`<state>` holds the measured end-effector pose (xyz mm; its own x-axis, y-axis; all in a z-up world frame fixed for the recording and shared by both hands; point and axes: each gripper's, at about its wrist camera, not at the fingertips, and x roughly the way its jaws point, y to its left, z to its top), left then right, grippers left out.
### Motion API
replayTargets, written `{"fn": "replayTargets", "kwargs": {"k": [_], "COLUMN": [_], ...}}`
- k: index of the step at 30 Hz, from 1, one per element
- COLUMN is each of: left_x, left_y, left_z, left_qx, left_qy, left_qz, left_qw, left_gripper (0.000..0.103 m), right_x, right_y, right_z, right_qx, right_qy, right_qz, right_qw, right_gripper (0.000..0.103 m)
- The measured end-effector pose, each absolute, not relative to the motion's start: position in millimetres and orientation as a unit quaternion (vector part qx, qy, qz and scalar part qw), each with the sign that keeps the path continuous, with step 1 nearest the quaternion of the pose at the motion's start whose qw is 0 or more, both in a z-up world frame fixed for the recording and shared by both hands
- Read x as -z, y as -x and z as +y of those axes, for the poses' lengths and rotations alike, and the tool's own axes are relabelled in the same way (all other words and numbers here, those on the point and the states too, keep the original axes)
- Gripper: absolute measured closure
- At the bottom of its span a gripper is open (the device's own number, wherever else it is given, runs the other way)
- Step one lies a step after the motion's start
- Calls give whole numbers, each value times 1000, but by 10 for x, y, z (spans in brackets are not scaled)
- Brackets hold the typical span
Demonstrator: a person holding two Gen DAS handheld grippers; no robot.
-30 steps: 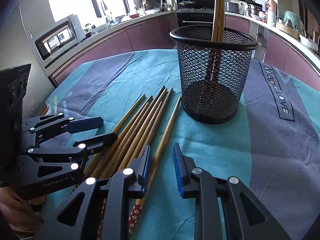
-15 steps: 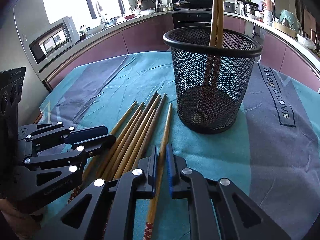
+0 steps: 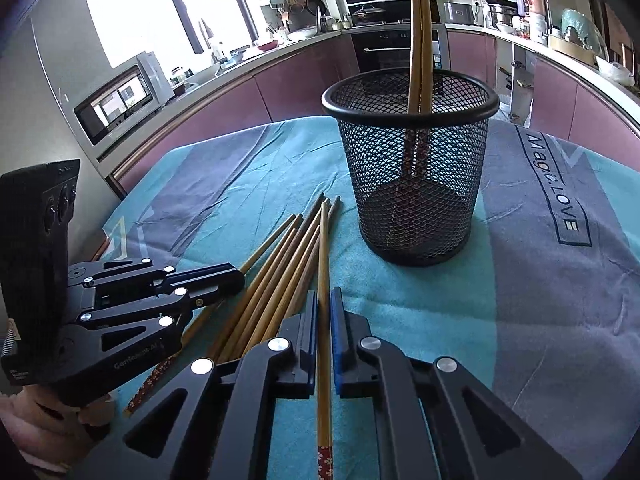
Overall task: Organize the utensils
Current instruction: 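Grasp another chopstick with the left gripper while the right gripper grasps one too, then lift the left gripper's chopstick into the mesh cup while the right gripper inserts its own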
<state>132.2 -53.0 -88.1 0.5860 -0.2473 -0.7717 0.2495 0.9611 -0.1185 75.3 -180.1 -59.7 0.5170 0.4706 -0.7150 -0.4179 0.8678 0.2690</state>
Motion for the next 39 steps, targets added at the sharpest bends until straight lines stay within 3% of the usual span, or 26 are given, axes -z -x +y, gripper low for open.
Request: {"fn": "replayTargets", "kwargs": {"k": [39], "left_x": [-278], "left_y": [-811], "left_z": [-227], "left_qx": [224], "left_qy": [71], "left_qz": [313], "left_qw": [920], "left_gripper": [96], "right_x": [-263], "right_y": [-466], "right_z": [-2290], "right_qx": [-285], "right_qy": [-93], "right_qz": [291], "right_qw": [908], "right_gripper": [98]}}
